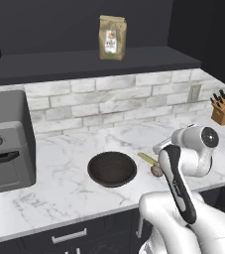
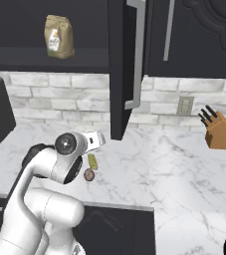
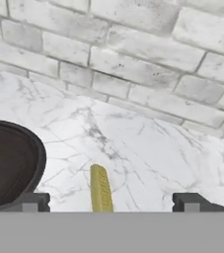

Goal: Pick the egg and butter from the fridge and place them by the bowl for mixing.

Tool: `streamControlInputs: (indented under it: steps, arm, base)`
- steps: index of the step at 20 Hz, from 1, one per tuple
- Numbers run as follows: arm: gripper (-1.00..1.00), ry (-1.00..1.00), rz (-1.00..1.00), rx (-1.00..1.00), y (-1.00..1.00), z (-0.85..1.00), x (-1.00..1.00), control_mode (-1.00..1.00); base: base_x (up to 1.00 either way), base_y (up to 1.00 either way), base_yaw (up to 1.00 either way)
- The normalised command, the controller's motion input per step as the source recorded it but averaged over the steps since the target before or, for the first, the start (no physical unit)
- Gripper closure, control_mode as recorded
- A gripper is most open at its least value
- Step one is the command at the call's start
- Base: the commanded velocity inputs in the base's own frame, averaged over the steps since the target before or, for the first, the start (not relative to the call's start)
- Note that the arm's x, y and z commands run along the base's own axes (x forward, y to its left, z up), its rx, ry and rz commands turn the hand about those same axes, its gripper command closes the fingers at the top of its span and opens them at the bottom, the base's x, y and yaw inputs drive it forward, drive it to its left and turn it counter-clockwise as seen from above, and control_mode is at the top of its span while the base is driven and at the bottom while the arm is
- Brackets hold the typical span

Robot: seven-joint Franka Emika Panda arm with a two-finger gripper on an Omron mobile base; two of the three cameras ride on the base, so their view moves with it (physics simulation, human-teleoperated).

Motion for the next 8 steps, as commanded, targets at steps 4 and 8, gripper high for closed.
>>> streamControlInputs:
  steps: [4,8]
  arm:
    - [-1.0,-0.05,0.0,-0.05,0.17,0.0,-0.23,-1.0]
    - [-1.0,-0.37,0.0,-0.33,0.78,-0.09,-1.0,-1.0]
  base:
    - [0.0,0.0,0.0]
    - [0.0,0.0,0.0]
